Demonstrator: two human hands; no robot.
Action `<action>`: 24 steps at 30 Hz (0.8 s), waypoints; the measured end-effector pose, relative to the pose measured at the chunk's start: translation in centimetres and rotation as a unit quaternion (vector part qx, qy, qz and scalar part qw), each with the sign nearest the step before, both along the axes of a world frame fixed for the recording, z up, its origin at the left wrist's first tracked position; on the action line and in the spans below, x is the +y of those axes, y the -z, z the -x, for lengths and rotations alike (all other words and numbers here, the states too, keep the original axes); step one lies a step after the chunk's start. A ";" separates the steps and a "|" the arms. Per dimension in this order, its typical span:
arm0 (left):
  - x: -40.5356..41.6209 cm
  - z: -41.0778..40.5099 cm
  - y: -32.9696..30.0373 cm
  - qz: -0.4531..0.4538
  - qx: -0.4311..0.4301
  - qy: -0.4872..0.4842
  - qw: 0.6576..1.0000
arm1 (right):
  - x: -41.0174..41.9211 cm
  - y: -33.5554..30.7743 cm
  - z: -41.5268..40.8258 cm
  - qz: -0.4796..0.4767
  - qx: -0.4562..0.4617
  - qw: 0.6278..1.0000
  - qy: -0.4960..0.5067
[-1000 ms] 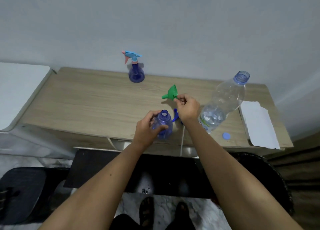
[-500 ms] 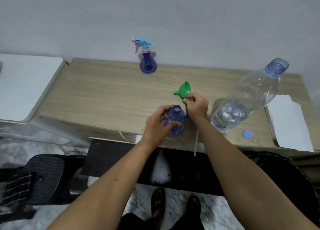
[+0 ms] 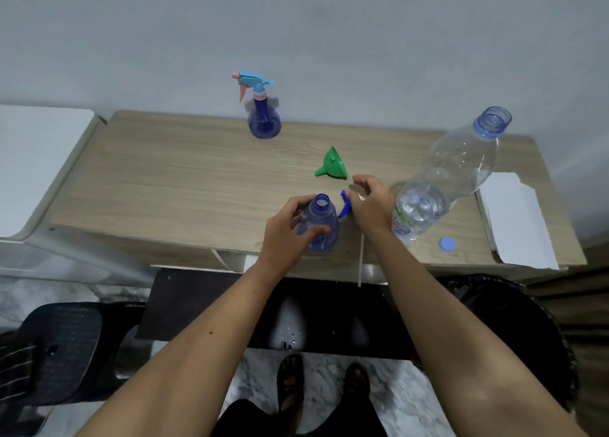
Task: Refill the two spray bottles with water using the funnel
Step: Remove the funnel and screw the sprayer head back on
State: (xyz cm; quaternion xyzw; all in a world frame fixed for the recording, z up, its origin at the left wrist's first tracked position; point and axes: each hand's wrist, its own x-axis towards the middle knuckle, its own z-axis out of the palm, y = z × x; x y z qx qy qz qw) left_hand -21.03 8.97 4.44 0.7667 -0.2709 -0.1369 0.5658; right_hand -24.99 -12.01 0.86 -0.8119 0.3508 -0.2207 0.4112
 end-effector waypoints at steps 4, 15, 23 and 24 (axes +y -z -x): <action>0.0 0.0 0.2 0.005 0.001 0.001 1.000 | 0.6 0.9 1.5 0.024 0.063 0.997 -0.048; 0.3 -0.2 0.2 0.007 0.009 0.017 1.000 | 0.8 2.3 1.8 0.041 0.129 0.990 -0.048; 0.6 -0.3 0.2 0.008 0.011 0.021 1.000 | 0.7 2.7 1.6 0.077 0.189 0.976 -0.075; 0.6 -0.4 0.2 0.009 0.011 0.021 1.000 | 0.7 2.6 1.6 0.072 0.180 0.978 -0.074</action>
